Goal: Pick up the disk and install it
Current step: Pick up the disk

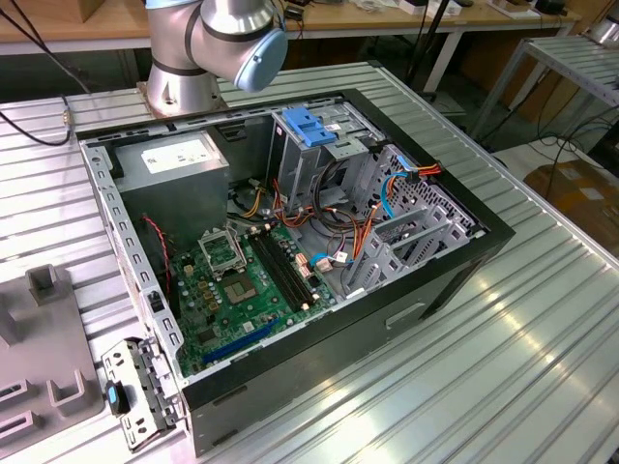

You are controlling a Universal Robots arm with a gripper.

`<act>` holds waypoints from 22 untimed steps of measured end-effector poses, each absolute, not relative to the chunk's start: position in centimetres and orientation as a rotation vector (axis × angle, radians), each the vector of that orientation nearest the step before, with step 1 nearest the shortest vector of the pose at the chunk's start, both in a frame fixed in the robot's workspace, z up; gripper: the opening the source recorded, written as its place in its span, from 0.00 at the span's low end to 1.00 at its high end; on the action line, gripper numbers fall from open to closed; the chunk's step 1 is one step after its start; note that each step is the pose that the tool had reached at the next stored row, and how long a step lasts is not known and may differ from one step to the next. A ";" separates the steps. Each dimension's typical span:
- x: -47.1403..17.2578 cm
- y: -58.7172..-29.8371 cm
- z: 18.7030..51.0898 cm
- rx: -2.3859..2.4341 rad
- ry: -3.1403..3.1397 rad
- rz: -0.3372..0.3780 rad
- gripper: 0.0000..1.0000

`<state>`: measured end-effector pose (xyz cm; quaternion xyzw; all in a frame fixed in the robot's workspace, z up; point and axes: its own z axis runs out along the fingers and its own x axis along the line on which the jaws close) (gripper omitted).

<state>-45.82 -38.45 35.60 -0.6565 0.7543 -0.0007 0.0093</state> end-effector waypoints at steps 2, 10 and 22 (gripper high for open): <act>-45.8 -38.3 35.5 -2.058 2.362 0.011 0.60; -45.8 -37.8 35.0 -2.085 2.361 0.036 0.60; -46.4 -37.8 32.9 -2.149 2.302 0.032 0.60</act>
